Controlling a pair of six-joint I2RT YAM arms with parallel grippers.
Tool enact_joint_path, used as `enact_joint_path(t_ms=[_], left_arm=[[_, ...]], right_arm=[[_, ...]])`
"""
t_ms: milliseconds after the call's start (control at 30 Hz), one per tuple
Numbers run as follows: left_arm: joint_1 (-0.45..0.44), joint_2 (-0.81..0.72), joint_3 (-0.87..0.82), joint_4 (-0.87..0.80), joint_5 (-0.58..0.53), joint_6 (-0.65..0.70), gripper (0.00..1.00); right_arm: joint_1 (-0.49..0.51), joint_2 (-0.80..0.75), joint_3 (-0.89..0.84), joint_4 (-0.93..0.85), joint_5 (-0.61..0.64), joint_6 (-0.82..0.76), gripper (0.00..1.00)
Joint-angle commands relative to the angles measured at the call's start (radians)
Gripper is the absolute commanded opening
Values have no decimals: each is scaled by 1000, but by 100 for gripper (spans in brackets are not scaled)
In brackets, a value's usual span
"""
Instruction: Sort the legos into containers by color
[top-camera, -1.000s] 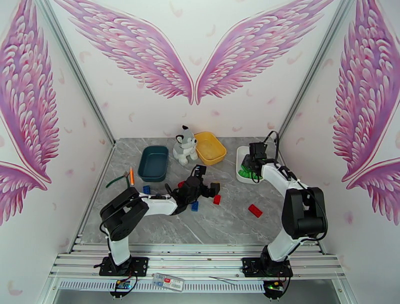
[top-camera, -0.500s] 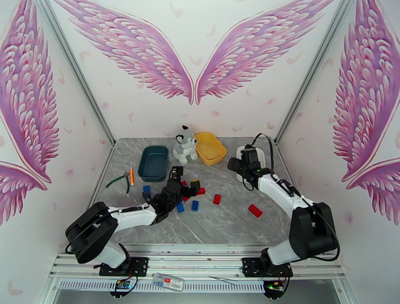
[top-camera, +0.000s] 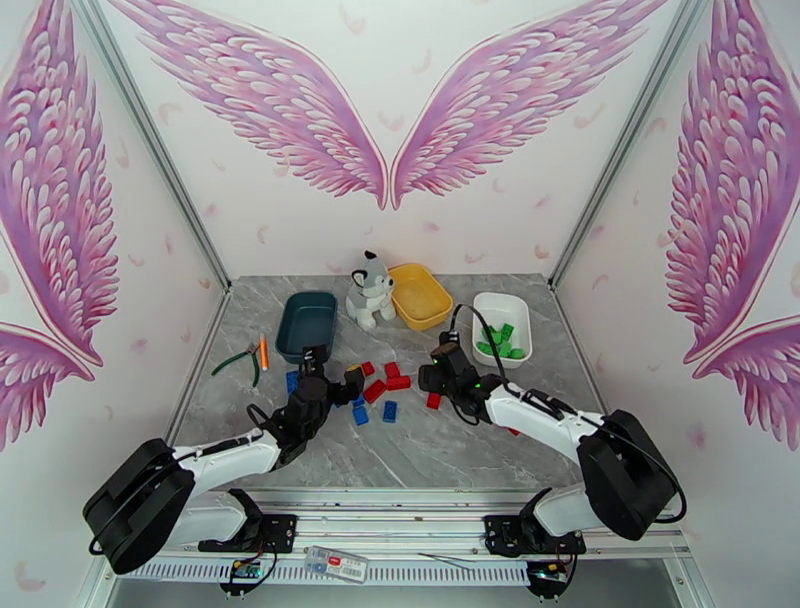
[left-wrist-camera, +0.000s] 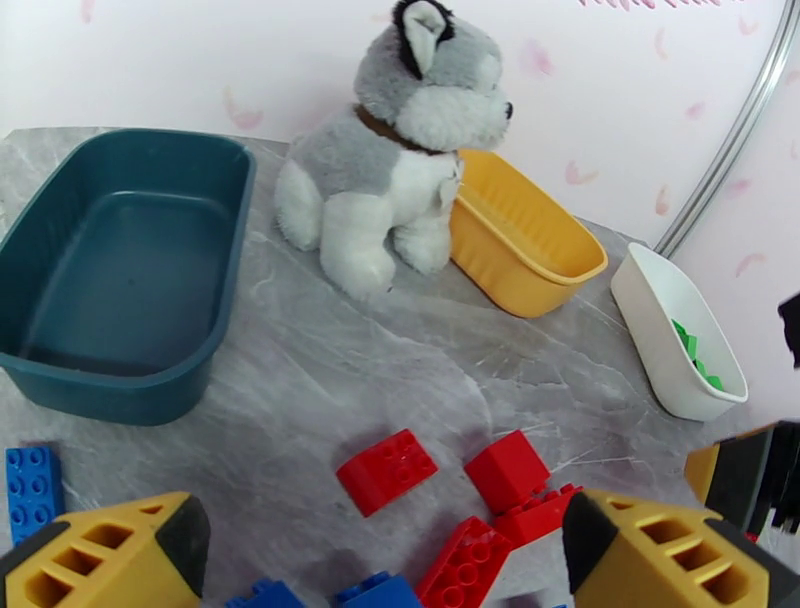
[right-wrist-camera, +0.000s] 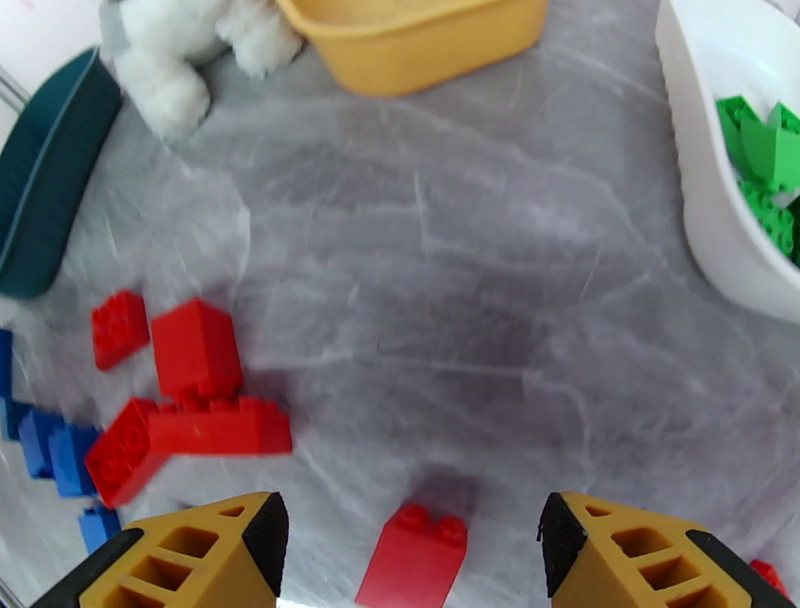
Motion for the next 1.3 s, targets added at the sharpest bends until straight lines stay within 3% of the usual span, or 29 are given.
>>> enact_joint_path(t_ms=[0,233,467,867,1067,1267], left_arm=[[5,-45,-35,-20,-7,-16,99],[7,-28,-54,-3,1,-32,99],[8,2,-45,11,11,-38,99],[6,24,-31,23,36,-46,99],[7,61,5,22,74,-46,99],[35,96,64,21,153,-59,99]], right_arm=[[49,-2,-38,15,114,49,72],[96,65,-79,56,142,87,71],[104,166,-55,92,120,87,60],[110,178,-44,92,158,88,53],[109,187,-21,87,155,79,38],[110,137,-8,85,135,67,30]])
